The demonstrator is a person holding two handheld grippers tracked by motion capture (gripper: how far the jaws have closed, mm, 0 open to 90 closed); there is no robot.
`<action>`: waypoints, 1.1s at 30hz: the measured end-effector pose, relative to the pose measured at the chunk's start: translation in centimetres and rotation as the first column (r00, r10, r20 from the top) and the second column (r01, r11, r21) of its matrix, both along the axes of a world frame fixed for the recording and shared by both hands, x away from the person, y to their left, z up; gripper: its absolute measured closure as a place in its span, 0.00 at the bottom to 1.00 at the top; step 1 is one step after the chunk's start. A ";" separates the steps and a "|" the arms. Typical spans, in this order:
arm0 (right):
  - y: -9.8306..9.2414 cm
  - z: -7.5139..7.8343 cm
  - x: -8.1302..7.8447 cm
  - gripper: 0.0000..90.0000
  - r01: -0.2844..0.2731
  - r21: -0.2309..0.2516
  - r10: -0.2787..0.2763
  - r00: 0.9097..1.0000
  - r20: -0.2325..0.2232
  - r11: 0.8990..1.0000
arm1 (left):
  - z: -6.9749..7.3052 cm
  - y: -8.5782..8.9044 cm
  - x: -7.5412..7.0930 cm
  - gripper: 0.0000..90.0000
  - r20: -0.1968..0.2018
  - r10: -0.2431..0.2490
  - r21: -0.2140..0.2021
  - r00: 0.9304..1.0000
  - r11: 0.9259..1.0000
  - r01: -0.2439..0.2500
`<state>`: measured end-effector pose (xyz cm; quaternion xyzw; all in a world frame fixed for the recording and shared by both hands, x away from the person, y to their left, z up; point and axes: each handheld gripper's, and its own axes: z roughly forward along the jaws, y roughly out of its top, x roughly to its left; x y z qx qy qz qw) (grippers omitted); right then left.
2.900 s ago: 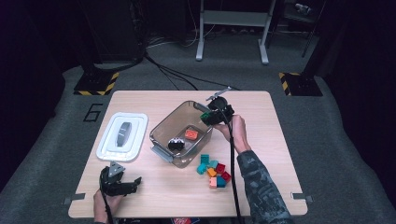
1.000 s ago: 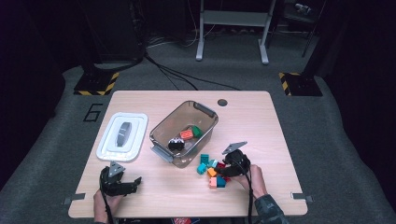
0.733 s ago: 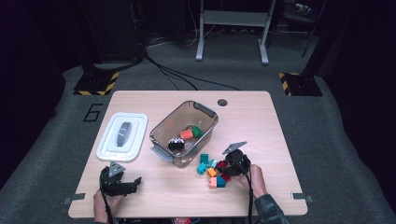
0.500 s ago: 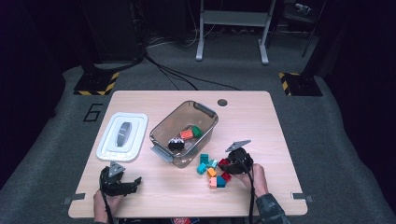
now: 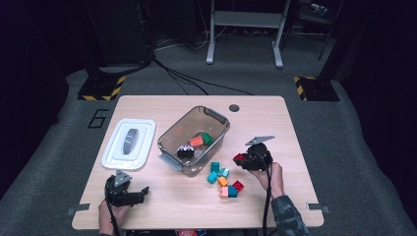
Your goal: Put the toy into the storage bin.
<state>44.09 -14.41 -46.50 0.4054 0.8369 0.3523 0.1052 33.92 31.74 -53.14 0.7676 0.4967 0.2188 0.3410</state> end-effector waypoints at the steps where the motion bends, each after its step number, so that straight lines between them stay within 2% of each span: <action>1: 0.0 0.1 0.1 0.66 0.007 0.008 -0.007 1.000 -0.004 1.000 | 0.0 0.0 0.0 0.11 0.000 0.000 0.001 1.000 1.000 0.000; 4: -0.1 0.7 0.6 0.65 0.012 0.019 -0.012 1.000 0.009 1.000 | 0.0 0.0 0.0 0.11 -0.001 -0.001 0.001 1.000 1.000 0.001; 6: -0.2 1.1 0.8 0.66 0.026 0.023 -0.026 1.000 -0.001 0.999 | 0.0 0.0 0.0 0.11 0.000 0.000 0.001 1.000 1.000 0.000; 10: -0.4 1.6 1.3 0.66 0.026 0.027 -0.026 0.999 0.022 0.999 | 0.0 0.0 0.0 0.11 -0.003 -0.001 0.000 1.000 1.000 0.001; 14: -0.7 2.1 1.9 0.66 0.046 0.049 -0.047 0.999 0.020 0.998 | 0.0 0.0 0.0 0.11 -0.002 0.000 0.001 1.000 1.000 0.000; 33: -1.3 6.0 3.0 0.66 0.073 0.077 -0.078 0.995 0.069 0.994 | 0.0 0.0 0.0 0.11 -0.003 0.000 0.001 1.000 1.000 0.000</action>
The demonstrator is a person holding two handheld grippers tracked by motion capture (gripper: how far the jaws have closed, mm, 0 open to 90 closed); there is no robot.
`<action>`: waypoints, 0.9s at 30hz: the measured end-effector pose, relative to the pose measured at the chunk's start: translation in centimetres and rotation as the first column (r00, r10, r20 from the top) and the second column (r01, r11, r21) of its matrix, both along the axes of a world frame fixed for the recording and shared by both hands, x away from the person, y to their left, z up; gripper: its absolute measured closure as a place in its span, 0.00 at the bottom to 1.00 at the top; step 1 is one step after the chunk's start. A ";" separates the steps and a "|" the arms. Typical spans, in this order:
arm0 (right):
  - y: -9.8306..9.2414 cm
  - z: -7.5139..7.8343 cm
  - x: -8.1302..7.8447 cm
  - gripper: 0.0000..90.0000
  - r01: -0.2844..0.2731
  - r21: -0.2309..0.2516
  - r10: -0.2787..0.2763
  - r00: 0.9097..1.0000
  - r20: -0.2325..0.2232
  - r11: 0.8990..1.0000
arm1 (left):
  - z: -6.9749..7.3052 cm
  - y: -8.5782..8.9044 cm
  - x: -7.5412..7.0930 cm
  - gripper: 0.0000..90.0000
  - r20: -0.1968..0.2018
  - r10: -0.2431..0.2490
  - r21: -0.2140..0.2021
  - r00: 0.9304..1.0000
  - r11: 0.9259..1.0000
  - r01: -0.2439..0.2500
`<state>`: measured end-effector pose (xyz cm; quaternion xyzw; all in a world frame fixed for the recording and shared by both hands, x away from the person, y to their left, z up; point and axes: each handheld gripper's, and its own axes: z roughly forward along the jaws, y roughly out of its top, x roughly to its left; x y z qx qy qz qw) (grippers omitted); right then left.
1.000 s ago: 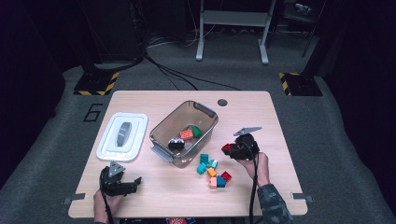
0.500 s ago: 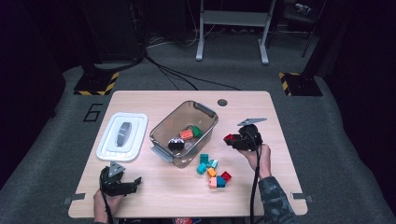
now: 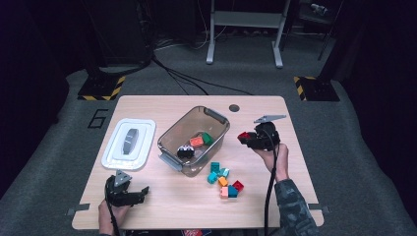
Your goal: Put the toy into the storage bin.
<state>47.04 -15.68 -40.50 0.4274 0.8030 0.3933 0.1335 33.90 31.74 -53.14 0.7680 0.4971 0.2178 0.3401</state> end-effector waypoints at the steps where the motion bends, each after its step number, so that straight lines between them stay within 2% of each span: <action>1: 0.0 0.2 0.1 0.66 -0.001 0.002 0.001 1.000 0.004 1.000 | 0.0 0.0 0.0 0.11 -0.002 0.000 -0.001 1.000 1.000 0.000; 7: 0.0 1.5 0.3 0.66 0.007 0.021 -0.008 1.000 0.026 1.000 | 0.0 0.0 0.0 0.11 0.000 -0.001 -0.001 1.000 1.000 0.001; 15: 0.7 3.5 0.9 0.66 -0.004 0.016 0.003 0.998 0.061 1.000 | 0.0 0.0 0.0 0.11 0.003 0.000 0.000 1.000 1.000 0.000; 21: 2.2 5.1 1.6 0.66 -0.027 0.009 0.026 0.996 0.087 1.000 | 0.0 0.0 0.0 0.12 0.001 0.002 -0.004 1.000 1.000 -0.002; 27: 4.3 5.9 2.7 0.66 -0.065 -0.021 0.067 0.994 0.091 0.998 | 0.0 0.1 0.0 0.12 0.000 -0.004 0.004 1.000 1.000 0.004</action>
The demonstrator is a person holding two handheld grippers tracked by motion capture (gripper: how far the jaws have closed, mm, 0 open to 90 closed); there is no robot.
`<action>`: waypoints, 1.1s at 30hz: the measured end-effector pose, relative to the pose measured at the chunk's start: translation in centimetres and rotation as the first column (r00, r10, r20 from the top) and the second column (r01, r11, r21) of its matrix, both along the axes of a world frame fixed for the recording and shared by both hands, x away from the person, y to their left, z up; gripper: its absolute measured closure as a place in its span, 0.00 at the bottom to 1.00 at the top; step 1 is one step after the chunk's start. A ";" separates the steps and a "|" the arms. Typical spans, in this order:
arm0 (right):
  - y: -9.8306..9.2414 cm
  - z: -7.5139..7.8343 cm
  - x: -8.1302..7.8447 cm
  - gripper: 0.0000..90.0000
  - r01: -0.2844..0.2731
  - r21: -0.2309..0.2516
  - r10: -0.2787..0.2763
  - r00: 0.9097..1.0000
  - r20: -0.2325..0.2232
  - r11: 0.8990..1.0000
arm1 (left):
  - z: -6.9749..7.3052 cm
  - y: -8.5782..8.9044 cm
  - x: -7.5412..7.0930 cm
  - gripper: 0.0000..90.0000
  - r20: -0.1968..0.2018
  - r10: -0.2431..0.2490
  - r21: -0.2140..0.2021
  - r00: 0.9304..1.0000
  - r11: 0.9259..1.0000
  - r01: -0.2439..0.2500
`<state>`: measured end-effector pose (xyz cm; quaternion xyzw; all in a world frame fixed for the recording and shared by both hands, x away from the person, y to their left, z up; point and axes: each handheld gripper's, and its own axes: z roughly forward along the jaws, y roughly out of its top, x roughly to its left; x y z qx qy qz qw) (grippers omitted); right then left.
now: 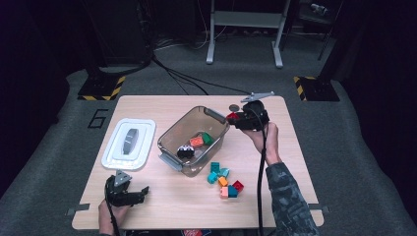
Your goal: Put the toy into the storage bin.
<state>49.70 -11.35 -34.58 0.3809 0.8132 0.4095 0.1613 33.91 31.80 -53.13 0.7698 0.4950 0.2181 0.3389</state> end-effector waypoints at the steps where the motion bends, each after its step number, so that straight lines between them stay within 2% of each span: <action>1: 0.4 0.0 0.2 0.66 -0.005 -0.007 0.005 1.000 -0.002 1.000 | 0.0 0.0 0.0 0.12 0.000 0.000 0.000 1.000 1.000 0.000; 10: 2.8 -1.0 1.7 0.66 -0.044 -0.042 0.043 0.999 -0.032 0.998 | 0.0 -0.1 0.0 0.12 0.002 0.006 -0.009 1.000 1.000 -0.006; 15: 3.8 -1.9 2.2 0.66 -0.054 -0.066 0.050 0.997 -0.064 0.996 | 0.0 -0.1 0.0 0.12 0.004 0.006 -0.008 1.000 1.000 -0.006; 18: 4.1 -2.3 2.3 0.66 -0.059 -0.074 0.053 0.995 -0.086 0.996 | 0.0 0.0 0.0 0.12 -0.001 0.001 -0.002 1.000 1.000 -0.001; 27: 4.6 -2.9 2.6 0.66 -0.076 -0.104 0.065 0.992 -0.110 0.992 | 0.0 0.0 0.0 0.12 0.000 0.004 -0.007 1.000 1.000 -0.004; 33: 4.9 -3.3 2.6 0.66 -0.068 -0.120 0.052 0.990 -0.129 0.990 | 0.0 0.0 0.0 0.12 -0.003 0.003 -0.007 1.000 1.000 -0.003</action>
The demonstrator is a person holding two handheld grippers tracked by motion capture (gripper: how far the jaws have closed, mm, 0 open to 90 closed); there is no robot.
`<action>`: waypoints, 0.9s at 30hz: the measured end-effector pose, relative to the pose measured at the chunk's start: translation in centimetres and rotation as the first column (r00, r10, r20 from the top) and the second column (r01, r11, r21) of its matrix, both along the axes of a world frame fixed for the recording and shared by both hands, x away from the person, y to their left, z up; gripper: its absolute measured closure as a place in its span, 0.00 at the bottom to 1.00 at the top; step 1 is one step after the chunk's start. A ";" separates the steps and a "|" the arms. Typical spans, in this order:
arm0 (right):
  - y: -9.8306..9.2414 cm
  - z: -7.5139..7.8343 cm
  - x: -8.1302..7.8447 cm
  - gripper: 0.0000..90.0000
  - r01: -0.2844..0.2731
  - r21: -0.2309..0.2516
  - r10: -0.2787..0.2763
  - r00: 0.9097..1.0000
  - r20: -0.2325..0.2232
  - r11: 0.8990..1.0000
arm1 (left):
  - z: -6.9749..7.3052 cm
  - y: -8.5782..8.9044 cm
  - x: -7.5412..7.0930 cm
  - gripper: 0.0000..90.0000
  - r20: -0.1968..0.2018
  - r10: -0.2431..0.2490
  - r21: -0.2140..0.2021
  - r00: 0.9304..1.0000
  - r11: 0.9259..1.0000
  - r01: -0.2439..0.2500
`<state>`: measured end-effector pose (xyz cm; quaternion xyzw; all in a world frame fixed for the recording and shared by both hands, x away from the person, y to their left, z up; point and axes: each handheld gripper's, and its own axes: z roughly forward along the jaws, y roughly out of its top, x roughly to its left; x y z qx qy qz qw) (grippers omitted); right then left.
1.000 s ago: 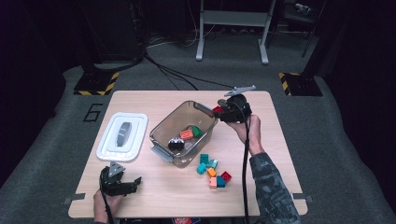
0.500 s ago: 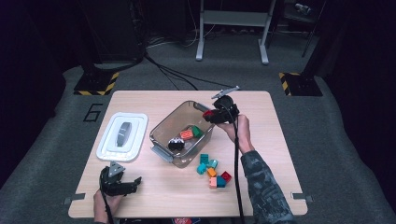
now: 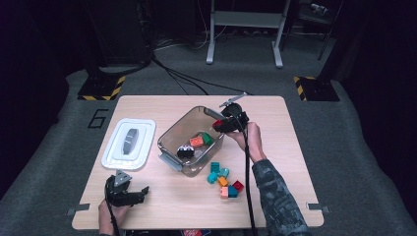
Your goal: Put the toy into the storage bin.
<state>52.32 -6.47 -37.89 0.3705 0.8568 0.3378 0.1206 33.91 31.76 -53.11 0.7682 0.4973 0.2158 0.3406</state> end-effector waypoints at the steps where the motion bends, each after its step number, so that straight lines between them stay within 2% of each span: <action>1: 0.0 0.0 0.0 0.66 -0.003 -0.003 0.003 1.000 -0.001 1.000 | 0.0 0.0 0.0 0.12 0.000 0.001 0.001 1.000 1.000 -0.001; 19: -0.1 -0.4 0.2 0.65 0.004 -0.023 -0.005 1.000 -0.028 1.000 | 0.0 0.0 0.0 0.12 0.003 -0.002 0.008 1.000 1.000 0.002; 27: 0.0 -0.5 0.2 0.65 0.000 -0.037 -0.001 1.000 -0.024 0.999 | 0.0 0.0 0.0 0.12 0.000 0.002 0.000 1.000 1.000 -0.002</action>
